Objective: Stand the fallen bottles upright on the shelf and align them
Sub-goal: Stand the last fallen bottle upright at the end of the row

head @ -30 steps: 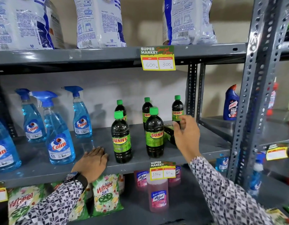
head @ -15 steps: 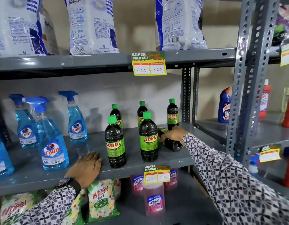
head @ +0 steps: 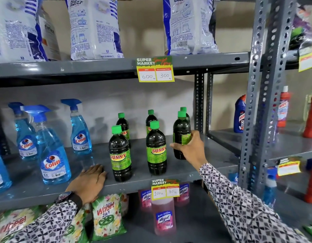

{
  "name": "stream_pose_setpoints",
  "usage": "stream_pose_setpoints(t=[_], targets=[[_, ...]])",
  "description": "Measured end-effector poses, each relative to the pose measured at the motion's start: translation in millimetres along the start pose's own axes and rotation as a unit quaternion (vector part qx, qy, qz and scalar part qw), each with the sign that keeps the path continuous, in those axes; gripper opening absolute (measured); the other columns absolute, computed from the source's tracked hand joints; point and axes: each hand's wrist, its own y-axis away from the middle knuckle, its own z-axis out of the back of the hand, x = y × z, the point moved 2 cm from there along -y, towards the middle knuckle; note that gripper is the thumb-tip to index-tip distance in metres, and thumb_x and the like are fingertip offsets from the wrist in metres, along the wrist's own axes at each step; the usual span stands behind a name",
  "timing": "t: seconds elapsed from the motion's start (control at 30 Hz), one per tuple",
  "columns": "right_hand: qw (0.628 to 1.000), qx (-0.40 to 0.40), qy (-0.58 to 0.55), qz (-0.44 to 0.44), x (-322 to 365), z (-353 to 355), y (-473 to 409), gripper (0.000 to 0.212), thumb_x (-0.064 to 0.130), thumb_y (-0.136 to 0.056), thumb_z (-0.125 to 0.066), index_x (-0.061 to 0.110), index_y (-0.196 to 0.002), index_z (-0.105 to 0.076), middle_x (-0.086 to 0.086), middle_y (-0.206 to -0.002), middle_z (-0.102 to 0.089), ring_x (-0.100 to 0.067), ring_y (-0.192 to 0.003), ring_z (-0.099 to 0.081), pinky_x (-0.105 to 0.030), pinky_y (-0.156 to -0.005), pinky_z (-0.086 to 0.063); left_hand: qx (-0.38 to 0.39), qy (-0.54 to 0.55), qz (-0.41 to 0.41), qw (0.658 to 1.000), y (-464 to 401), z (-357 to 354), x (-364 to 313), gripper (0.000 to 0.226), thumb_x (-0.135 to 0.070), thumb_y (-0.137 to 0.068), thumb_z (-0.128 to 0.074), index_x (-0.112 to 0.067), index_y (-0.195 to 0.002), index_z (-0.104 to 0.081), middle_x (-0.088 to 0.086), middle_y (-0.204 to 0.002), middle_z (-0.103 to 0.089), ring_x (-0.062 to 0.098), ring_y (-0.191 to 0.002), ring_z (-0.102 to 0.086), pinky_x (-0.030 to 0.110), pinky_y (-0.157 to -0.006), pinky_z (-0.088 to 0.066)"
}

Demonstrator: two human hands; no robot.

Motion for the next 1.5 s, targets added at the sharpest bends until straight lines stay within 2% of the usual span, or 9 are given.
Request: stream_pose_setpoints(t=[0.23,0.5,0.63,0.77,0.93,1.07,1.23,1.33,1.5], targets=[[1.0,0.012,-0.009,0.003,-12,-6,16,0.09,0.034,-0.057,-0.104,0.026,-0.122,-0.042,0.009,-0.108,-0.065,-0.004,-0.097,-0.065,-0.026,-0.082,-0.054,0.003,0.033,0.009,0.999,3,6,-2,0.053,-0.032,-0.107,-0.016,-0.017,-0.157,-0.026,0.007,-0.168,-0.018,0.021,-0.157,-0.014,0.04,-0.127,-0.009],[0.996,0.072,-0.051,-0.011,-21,-4,16,0.064,0.005,-0.086,-0.08,0.019,-0.141,-0.05,0.01,-0.11,-0.07,0.0,-0.1,-0.065,-0.019,-0.081,-0.052,0.0,0.045,0.015,0.999,5,9,-3,0.051,-0.032,-0.107,-0.017,-0.019,-0.154,-0.034,0.006,-0.167,-0.024,0.021,-0.155,-0.02,0.041,-0.125,-0.017],[0.998,0.052,-0.025,0.008,-18,-4,18,0.059,0.015,-0.082,-0.089,0.027,-0.127,-0.052,0.015,-0.109,-0.067,0.005,-0.098,-0.063,-0.011,-0.077,-0.047,0.009,0.047,0.018,0.999,4,11,-4,0.052,-0.032,-0.107,-0.017,-0.018,-0.155,-0.032,0.007,-0.167,-0.023,0.022,-0.155,-0.019,0.043,-0.126,-0.018],[0.999,0.027,0.005,0.027,-12,-6,21,0.068,0.028,-0.073,-0.096,0.019,-0.128,-0.056,-0.002,-0.121,-0.059,-0.018,-0.105,-0.061,-0.034,-0.093,-0.053,0.009,0.054,0.019,0.998,5,10,-3,0.052,-0.033,-0.107,-0.016,-0.018,-0.155,-0.032,0.007,-0.167,-0.023,0.022,-0.155,-0.02,0.044,-0.126,-0.018],[0.999,0.045,-0.014,0.009,-17,-4,19,0.063,0.013,-0.081,-0.086,0.02,-0.134,-0.052,0.0,-0.116,-0.066,-0.021,-0.108,-0.067,-0.028,-0.084,-0.053,0.006,0.068,0.018,0.998,2,6,-1,0.054,-0.035,-0.106,-0.016,-0.019,-0.155,-0.031,0.006,-0.167,-0.023,0.021,-0.155,-0.019,0.045,-0.127,-0.017],[0.999,0.035,-0.014,0.014,-15,-4,21,0.065,0.019,-0.079,-0.091,0.026,-0.13,-0.05,0.008,-0.112,-0.066,-0.014,-0.104,-0.067,-0.021,-0.081,-0.05,0.006,0.071,0.017,0.997,0,4,1,0.054,-0.036,-0.106,-0.016,-0.018,-0.155,-0.031,0.006,-0.167,-0.023,0.021,-0.155,-0.019,0.046,-0.127,-0.017],[0.999,0.037,-0.024,0.018,-14,-5,20,0.069,0.021,-0.079,-0.091,0.02,-0.136,-0.052,-0.007,-0.126,-0.064,-0.023,-0.113,-0.065,-0.041,-0.099,-0.054,0.008,0.067,0.014,0.998,-1,3,1,0.055,-0.035,-0.106,-0.015,-0.018,-0.155,-0.031,0.006,-0.168,-0.022,0.021,-0.156,-0.018,0.046,-0.127,-0.016],[0.998,0.051,-0.041,0.008,-16,-5,21,0.066,0.01,-0.085,-0.083,0.021,-0.142,-0.05,-0.004,-0.124,-0.069,-0.021,-0.113,-0.067,-0.042,-0.101,-0.054,0.007,0.061,0.016,0.998,-1,2,2,0.054,-0.035,-0.106,-0.016,-0.018,-0.155,-0.032,0.007,-0.167,-0.022,0.022,-0.156,-0.018,0.046,-0.127,-0.018],[0.998,0.041,-0.042,0.018,-14,-4,21,0.071,0.018,-0.077,-0.092,0.029,-0.132,-0.048,-0.004,-0.129,-0.064,-0.02,-0.116,-0.064,-0.038,-0.103,-0.051,-0.001,0.101,0.031,0.994,-2,0,2,0.056,-0.038,-0.106,-0.017,-0.016,-0.157,-0.028,0.006,-0.167,-0.022,0.021,-0.156,-0.019,0.043,-0.127,-0.015]])
